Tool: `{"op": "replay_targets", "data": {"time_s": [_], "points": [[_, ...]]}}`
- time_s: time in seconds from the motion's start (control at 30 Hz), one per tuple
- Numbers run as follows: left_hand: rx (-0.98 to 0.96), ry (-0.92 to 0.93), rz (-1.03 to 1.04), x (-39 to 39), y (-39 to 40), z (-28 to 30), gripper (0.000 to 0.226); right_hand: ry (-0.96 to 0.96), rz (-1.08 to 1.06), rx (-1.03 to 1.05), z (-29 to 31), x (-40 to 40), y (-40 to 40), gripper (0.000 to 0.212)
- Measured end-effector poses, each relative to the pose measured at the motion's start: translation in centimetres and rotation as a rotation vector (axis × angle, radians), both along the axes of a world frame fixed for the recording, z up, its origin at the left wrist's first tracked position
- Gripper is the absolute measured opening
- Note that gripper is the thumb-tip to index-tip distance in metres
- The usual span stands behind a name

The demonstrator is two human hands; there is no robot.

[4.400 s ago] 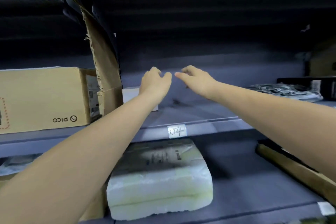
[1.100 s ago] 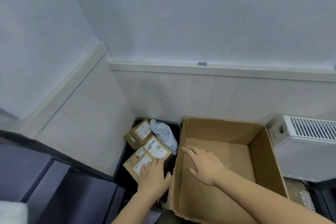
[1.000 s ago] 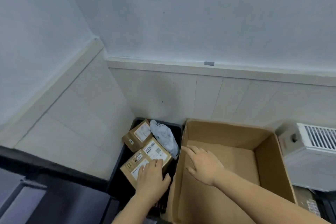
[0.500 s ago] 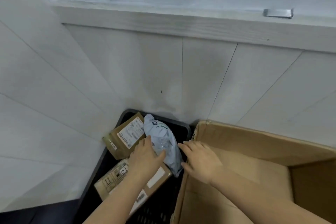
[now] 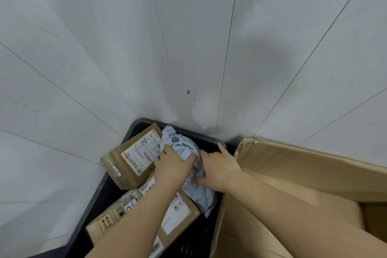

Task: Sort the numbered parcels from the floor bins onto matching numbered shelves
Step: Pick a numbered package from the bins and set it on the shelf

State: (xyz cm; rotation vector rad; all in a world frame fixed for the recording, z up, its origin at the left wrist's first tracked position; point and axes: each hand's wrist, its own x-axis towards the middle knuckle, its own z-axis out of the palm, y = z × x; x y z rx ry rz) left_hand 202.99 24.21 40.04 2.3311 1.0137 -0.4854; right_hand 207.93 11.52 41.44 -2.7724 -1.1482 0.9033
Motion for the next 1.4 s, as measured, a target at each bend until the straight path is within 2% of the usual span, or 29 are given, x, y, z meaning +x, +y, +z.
{"op": "replay_targets", "data": {"time_s": [0.07,0.13,0.2,0.3,0.4,0.5,0.6,0.7,0.83,0.9,1.0,1.07,1.17,1.2,1.33,1.4], "points": [[0.034,0.041,-0.037,0.2,-0.1,0.2,0.057,0.015,0.021,-0.065,-0.6,-0.3,0.2,0.079],[-0.002,-0.046,0.021,-0.2,0.3,0.4,0.023,0.052,0.038,-0.094,-1.0,-1.2,0.4,0.079],[-0.062,-0.180,0.119,-1.2,0.5,1.2,0.008,0.100,0.020,-0.070,-0.8,-2.1,0.2,0.076],[-0.062,-0.308,0.209,-2.9,0.4,3.7,0.017,0.167,-0.079,0.018,1.0,-2.9,-1.1,0.062],[-0.113,-0.365,0.303,-4.5,0.7,7.0,0.031,0.208,-0.196,0.076,4.2,-2.8,-3.0,0.053],[-0.184,-0.409,0.312,-5.4,1.2,10.8,0.043,0.242,-0.328,0.102,7.5,-2.2,-4.6,0.050],[-0.214,-0.475,0.327,-6.4,1.0,15.2,0.032,0.233,-0.400,0.146,11.0,-2.1,-5.6,0.054],[-0.285,-0.546,0.400,-7.5,0.2,20.0,0.033,0.311,-0.561,0.287,15.0,-2.9,-6.5,0.068],[-0.330,-0.618,0.433,-8.8,-0.3,26.1,0.020,0.268,-0.719,0.568,20.8,-3.1,-8.2,0.108],[-0.379,-0.609,0.448,-9.7,-0.5,29.6,0.021,0.210,-0.689,0.549,23.8,-2.6,-9.1,0.115],[-0.464,-0.552,0.386,-12.3,-1.0,34.7,0.038,0.211,-0.532,0.426,29.3,-3.5,-10.5,0.127],[-0.488,-0.547,0.341,-14.2,-1.7,37.7,0.037,0.356,-0.480,0.455,32.7,-4.8,-11.3,0.115],[-0.463,-0.583,0.313,-17.3,-1.9,41.0,0.036,0.612,-0.439,0.550,35.7,-7.0,-12.2,0.044],[-0.453,-0.601,0.306,-18.2,-1.9,41.8,0.032,0.613,-0.428,0.557,36.2,-7.7,-12.3,0.032],[-0.402,-0.693,0.363,-21.6,-1.6,43.5,0.012,0.601,-0.446,0.665,37.8,-10.2,-12.8,0.016],[-0.392,-0.717,0.439,-23.3,-2.3,44.0,0.018,0.647,-0.485,0.745,39.0,-11.7,-13.3,0.014]]}}
